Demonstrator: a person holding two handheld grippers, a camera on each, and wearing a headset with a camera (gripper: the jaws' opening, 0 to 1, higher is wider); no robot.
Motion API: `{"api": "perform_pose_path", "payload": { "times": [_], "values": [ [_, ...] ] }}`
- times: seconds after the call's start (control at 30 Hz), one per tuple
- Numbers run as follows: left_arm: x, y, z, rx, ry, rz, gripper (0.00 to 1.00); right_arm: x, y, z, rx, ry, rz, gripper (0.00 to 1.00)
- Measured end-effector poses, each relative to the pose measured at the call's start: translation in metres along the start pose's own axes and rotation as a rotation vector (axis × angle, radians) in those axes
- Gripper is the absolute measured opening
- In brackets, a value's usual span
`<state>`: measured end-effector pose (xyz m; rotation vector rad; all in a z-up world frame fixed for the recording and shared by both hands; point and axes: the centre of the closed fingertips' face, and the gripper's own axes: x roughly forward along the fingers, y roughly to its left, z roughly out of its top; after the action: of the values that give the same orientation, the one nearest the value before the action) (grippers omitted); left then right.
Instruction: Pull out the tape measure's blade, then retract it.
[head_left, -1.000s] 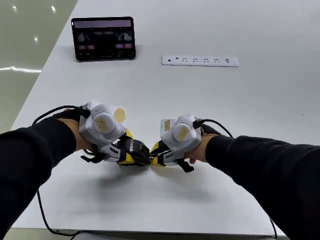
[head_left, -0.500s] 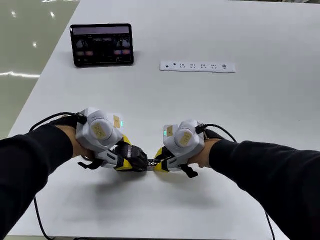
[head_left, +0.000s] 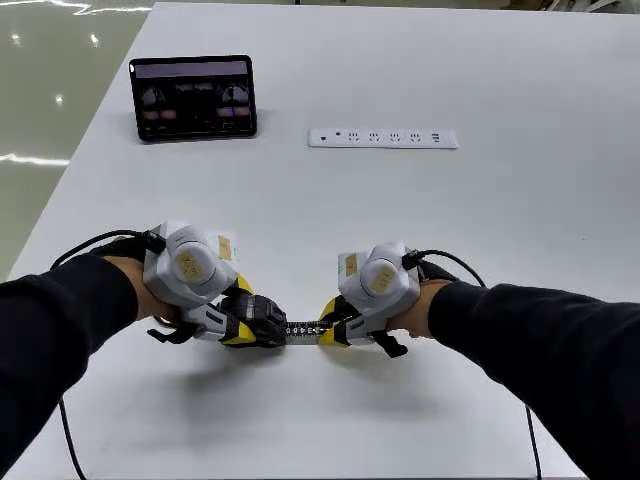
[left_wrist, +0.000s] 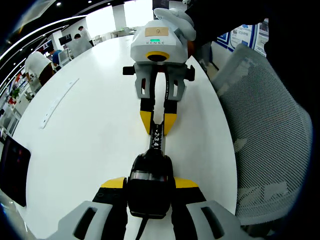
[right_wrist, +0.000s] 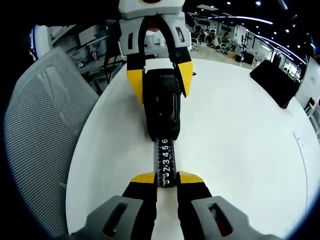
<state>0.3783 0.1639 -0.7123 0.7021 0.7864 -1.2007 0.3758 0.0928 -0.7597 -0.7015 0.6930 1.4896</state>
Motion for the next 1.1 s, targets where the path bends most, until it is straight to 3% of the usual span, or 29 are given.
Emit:
{"api": "perform_pose_path", "payload": {
  "times": [0.3,1.1],
  "values": [
    [0.001,0.0,0.0,-0.017,-0.017,0.007,0.3,-0.005,0.002,-0.007,0.016,0.013,-0.002,0.1],
    [0.0,0.001,-0.003,-0.021,-0.003,0.018,0.3,-0.026,-0.002,-0.033,0.025,0.042,-0.037,0.1]
  ]
}}
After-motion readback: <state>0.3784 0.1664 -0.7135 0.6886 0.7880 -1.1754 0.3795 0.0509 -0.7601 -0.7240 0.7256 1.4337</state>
